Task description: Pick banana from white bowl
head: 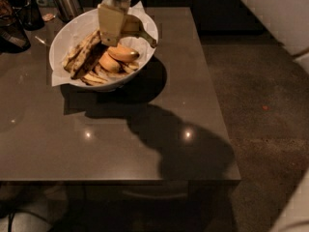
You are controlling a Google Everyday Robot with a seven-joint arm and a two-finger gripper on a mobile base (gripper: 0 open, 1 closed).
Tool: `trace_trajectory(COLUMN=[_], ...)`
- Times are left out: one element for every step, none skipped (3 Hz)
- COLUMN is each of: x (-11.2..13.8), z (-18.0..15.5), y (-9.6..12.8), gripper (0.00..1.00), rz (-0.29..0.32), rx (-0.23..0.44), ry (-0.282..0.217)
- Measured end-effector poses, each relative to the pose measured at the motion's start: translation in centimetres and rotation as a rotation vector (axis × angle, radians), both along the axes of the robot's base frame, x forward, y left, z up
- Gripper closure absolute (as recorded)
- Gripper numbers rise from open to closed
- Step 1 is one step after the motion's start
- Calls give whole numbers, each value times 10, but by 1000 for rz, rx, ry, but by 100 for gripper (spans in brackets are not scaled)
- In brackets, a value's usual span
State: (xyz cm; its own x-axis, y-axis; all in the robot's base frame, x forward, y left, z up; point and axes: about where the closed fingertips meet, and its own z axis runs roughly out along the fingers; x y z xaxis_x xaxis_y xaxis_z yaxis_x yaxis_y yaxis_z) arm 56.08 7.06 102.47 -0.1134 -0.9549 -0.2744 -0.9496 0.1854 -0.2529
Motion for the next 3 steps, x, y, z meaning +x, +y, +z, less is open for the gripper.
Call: trace_trajectory(x=[-36, -67, -69], z=[-4, -10, -11], y=[-21, -41, -43], gripper=[100, 100, 100], rz=[-68, -136, -143], rx=[51, 73, 73], ry=[38, 72, 73])
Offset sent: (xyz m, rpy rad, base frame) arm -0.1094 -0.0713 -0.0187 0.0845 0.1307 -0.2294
